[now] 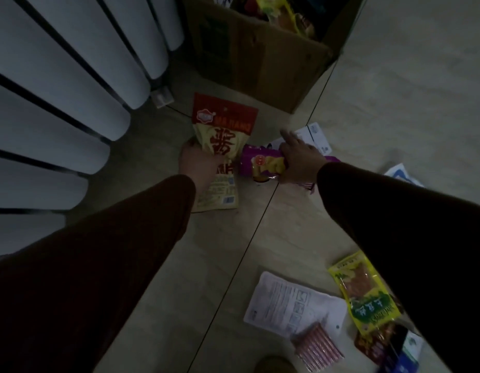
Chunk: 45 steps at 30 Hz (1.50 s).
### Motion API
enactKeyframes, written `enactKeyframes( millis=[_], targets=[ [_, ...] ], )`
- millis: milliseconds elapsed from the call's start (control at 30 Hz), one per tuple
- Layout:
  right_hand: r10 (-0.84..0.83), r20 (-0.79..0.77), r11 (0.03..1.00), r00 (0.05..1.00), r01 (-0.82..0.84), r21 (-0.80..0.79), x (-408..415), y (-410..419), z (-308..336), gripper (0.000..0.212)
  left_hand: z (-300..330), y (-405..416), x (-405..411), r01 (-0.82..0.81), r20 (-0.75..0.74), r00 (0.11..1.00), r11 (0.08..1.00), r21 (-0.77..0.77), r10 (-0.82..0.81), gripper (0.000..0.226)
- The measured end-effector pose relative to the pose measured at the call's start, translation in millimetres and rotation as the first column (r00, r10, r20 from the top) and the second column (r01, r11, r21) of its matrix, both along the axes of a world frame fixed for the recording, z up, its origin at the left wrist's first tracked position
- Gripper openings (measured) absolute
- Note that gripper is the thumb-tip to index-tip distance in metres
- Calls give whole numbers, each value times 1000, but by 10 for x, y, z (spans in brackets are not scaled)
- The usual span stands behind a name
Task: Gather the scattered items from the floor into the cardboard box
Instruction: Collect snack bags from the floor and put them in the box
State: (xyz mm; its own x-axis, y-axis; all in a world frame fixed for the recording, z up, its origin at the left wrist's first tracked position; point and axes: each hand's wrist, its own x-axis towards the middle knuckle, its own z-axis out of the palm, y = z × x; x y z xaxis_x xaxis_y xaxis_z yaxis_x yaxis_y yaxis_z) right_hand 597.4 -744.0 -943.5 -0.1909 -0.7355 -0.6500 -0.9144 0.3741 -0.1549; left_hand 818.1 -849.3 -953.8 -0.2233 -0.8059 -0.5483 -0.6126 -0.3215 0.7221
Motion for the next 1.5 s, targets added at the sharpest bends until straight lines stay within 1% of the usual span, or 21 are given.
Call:
enactKeyframes(
  millis=[67,100,133,200,267,300,333,367,400,467,567,600,667,733,767,900,1100,1200,1300,1400,1500],
  targets=[
    [-85,66,996,994,83,27,48,-18,-63,93,-150,22,34,119,134,984,993,1,-118,34],
    [-127,97,992,987,126,14,100,22,-81,97,-184,45,66,140,175,974,990,28,-142,36],
    [-169,144,985,975,171,0,148,91,-102,103,-212,63,111,137,199,969,989,55,-145,39],
    [-219,221,975,950,220,22,237,325,-138,123,-202,128,166,99,212,972,994,43,-106,48],
    [-176,144,984,974,169,64,294,593,-169,132,-201,175,192,57,211,975,996,62,-69,76],
    [-146,78,987,986,139,86,309,714,-206,132,-197,198,197,65,214,973,993,101,-86,93],
    [-146,41,984,988,141,104,311,813,-247,131,-219,209,198,93,232,965,985,143,-125,105],
    [-182,40,977,983,176,117,320,882,-273,130,-250,217,193,136,263,949,976,168,-177,109],
    [-230,61,968,971,222,118,330,920,-303,129,-288,226,180,171,294,931,969,178,-218,108],
    [-297,101,954,950,291,74,390,948,-336,123,-331,268,139,193,334,911,966,172,-242,105],
    [-357,68,930,932,361,-64,559,984,-372,110,-388,423,60,250,420,869,965,83,-262,97],
    [-362,49,926,931,366,-98,609,1000,-390,109,-402,473,53,263,436,862,963,50,-258,93],
    [-379,55,916,924,383,-121,645,1014,-404,118,-441,535,68,253,434,869,967,20,-237,87],
    [-407,106,904,907,417,-96,569,983,-393,126,-466,546,118,232,418,880,972,36,-225,89],
    [-401,112,909,909,410,-73,505,959,-388,126,-472,537,147,237,421,877,971,43,-233,91],
    [-350,76,937,934,349,35,322,891,-389,127,-494,543,231,284,441,855,958,41,-272,89],
    [-440,114,898,891,436,64,378,850,-409,126,-515,590,259,289,457,847,957,36,-273,87],
    [-421,92,907,903,418,48,334,834,-384,125,-501,601,279,254,436,861,964,72,-260,87],
    [-432,92,902,897,432,24,264,852,-350,116,-450,724,367,135,384,907,983,125,-174,81],
    [-513,137,855,847,518,-2,296,883,-371,117,-428,999,414,69,371,921,987,147,-120,77],
    [-617,179,781,767,625,14,428,888,-388,123,-450,1240,300,28,307,946,972,234,-101,85]
  ],
)
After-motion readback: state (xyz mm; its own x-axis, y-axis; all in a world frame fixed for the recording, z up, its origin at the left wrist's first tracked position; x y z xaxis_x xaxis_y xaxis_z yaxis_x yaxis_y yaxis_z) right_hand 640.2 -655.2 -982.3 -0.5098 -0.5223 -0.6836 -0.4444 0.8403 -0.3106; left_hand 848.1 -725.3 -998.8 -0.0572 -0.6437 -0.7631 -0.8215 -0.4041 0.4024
